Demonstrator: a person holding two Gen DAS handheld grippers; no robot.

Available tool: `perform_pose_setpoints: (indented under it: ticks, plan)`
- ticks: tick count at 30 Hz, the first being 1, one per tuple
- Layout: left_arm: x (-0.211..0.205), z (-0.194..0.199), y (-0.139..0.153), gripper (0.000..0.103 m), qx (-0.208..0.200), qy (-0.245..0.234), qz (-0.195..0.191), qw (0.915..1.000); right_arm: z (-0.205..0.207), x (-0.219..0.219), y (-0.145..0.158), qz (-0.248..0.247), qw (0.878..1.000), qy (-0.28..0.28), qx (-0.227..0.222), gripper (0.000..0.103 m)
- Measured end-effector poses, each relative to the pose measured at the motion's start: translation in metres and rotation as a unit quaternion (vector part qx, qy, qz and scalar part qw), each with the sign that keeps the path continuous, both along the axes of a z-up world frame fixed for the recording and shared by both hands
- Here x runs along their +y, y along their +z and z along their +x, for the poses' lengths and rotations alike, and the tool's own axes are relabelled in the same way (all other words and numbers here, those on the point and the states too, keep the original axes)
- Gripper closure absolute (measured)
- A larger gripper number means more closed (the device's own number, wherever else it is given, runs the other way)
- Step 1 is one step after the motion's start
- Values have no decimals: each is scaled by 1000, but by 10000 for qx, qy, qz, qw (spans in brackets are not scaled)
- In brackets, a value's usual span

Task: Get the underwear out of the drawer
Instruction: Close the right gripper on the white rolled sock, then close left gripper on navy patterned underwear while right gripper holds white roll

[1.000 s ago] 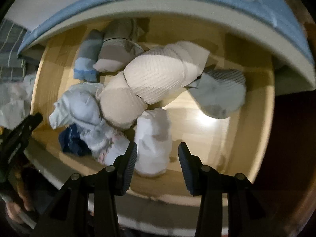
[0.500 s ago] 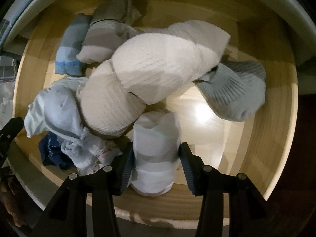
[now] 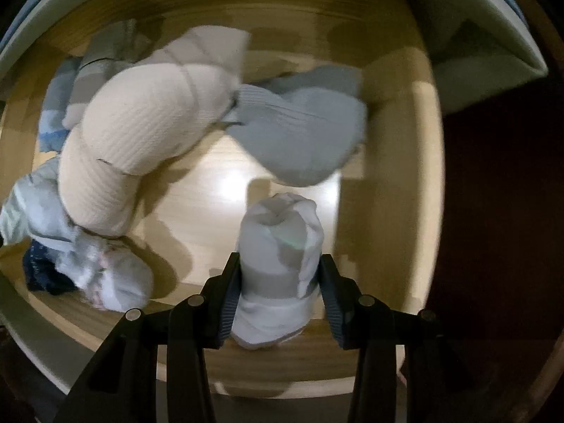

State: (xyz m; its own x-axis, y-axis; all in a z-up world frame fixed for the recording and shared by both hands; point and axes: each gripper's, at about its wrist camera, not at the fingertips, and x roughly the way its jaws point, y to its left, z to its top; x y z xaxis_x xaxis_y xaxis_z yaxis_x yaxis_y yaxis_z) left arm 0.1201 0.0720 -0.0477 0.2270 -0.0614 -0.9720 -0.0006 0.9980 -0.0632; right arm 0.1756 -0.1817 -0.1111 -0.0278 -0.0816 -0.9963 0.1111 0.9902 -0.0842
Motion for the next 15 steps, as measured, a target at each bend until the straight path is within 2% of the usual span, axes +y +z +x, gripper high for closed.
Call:
perform_pose_setpoints:
  ticks: [4, 7, 9, 12, 15]
  plan:
    - [-13, 1, -5, 61, 227, -448, -30, 9987, -2, -7, -1, -29, 9997, -255, -43, 63]
    - [-22, -3, -3, 61, 273, -772, -57, 9966, -3, 0, -5, -114, 9996, -229, -120, 63]
    - [-25, -4, -2, 61, 423, -848, -253, 9952, -17, 5, -7, -158, 9996, -193, -137, 63]
    - [-28, -3, -3, 61, 766, -821, -723, 9910, -30, -10, -5, -40, 9994, -297, -159, 62]
    - [-35, 1, -3, 61, 863, -720, -892, 9896, -30, -15, 0, 25, 9993, -327, -181, 62]
